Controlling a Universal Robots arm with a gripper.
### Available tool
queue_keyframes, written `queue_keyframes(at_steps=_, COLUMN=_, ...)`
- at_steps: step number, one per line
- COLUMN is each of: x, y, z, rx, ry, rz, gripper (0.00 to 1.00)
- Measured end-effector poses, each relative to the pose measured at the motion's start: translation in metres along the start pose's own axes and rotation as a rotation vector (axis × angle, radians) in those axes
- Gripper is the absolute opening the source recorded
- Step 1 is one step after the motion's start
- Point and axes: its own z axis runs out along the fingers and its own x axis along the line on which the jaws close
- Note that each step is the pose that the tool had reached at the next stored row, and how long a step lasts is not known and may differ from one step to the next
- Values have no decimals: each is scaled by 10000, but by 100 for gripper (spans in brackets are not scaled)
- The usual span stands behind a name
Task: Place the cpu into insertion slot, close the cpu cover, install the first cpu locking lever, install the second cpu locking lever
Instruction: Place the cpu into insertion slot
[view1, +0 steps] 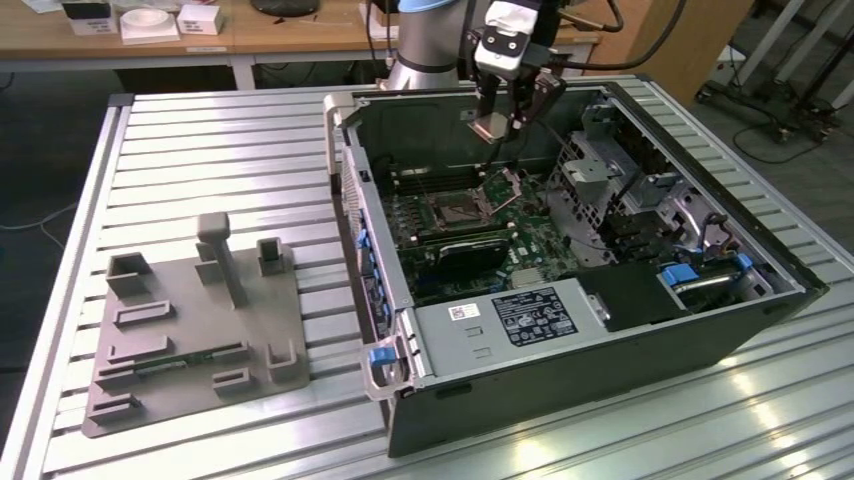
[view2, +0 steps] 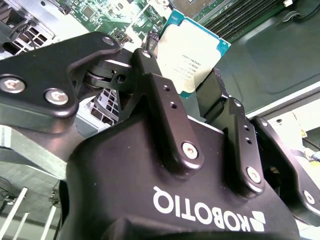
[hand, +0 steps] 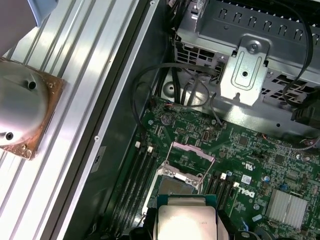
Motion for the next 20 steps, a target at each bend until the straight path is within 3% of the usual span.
queue_keyframes(at_steps=20, x=0, y=-1, z=11, rx=-4, ry=-14, rz=152, gripper=54)
